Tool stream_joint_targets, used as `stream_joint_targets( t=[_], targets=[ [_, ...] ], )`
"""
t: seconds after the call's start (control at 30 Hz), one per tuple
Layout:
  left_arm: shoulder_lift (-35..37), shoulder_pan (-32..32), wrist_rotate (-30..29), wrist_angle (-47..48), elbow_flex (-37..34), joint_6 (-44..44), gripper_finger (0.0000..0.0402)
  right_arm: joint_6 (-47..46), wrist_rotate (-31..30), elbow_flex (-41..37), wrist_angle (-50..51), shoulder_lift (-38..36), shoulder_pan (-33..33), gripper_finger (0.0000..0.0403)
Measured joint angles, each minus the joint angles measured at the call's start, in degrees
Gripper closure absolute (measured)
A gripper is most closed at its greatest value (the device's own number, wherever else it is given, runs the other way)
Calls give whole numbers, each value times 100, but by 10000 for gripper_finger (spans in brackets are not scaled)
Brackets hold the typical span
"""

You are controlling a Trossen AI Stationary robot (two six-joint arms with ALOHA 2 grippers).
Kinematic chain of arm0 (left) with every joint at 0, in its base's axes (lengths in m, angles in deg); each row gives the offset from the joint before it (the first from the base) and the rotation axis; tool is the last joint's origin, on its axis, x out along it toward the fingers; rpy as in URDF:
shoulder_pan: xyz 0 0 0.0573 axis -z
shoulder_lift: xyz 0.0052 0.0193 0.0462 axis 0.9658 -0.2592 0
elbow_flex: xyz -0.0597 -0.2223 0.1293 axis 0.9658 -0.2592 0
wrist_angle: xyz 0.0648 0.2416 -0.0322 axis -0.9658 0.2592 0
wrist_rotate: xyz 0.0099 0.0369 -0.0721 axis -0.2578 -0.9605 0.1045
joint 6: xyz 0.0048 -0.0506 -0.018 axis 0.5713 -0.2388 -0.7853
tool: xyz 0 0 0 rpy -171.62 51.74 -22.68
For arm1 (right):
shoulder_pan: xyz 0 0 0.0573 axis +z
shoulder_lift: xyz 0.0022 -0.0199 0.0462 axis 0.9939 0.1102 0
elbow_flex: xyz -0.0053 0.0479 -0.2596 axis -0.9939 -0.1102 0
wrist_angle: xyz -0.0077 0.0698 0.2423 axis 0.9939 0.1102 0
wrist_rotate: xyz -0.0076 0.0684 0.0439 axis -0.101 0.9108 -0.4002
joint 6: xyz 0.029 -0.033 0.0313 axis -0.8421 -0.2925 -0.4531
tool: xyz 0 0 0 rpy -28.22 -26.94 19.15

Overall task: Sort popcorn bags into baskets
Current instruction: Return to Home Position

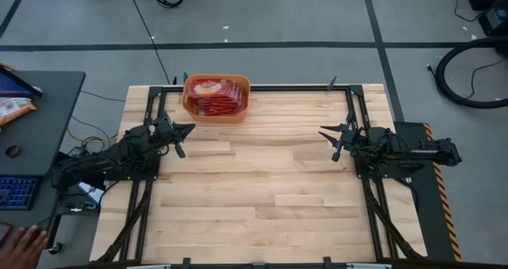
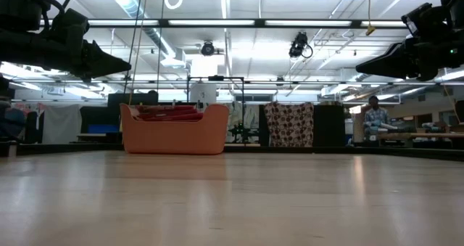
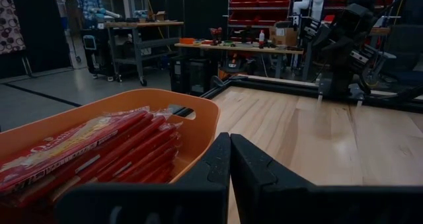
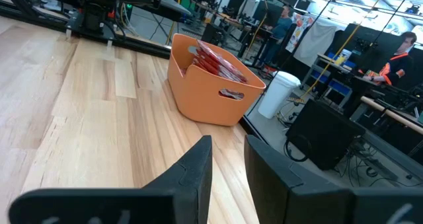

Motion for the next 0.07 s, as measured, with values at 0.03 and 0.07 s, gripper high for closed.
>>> stream_joint_targets(
  t=[0.03, 0.07],
  targets=[
    [0, 0, 0, 0, 0, 2, 390, 0, 0, 0, 1, -2, 1, 309],
    [0, -1, 0, 0, 0, 1, 390, 0, 0, 0, 0, 0, 2, 309]
  ],
)
